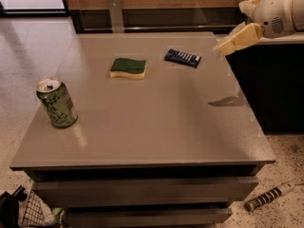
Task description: Move rxbar blueberry near green can
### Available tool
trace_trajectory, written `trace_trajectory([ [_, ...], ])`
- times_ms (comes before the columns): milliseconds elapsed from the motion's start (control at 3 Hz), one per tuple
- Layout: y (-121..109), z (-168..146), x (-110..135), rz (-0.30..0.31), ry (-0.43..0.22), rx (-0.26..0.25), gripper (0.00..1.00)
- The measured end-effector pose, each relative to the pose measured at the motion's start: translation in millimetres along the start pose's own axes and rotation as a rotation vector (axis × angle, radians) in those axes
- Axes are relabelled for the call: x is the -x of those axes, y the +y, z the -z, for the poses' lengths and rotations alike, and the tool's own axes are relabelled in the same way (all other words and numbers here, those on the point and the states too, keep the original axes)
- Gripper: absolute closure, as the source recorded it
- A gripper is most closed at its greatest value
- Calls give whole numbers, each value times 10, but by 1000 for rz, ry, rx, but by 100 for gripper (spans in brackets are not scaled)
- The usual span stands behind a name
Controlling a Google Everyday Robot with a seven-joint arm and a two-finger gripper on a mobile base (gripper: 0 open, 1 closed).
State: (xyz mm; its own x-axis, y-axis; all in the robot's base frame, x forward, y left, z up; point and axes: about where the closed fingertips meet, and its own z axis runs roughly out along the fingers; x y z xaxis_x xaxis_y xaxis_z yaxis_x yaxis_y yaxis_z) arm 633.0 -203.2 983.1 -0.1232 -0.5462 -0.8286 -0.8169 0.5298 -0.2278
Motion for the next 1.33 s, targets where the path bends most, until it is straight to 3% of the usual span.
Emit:
trace_trajectory([
  [333,-15,-29,11,-13,-3,1,0],
  [667,-137,-264,-47,-49,-56,9,0],
  [1333,-547,-968,-211,-56,-267,19,0],
])
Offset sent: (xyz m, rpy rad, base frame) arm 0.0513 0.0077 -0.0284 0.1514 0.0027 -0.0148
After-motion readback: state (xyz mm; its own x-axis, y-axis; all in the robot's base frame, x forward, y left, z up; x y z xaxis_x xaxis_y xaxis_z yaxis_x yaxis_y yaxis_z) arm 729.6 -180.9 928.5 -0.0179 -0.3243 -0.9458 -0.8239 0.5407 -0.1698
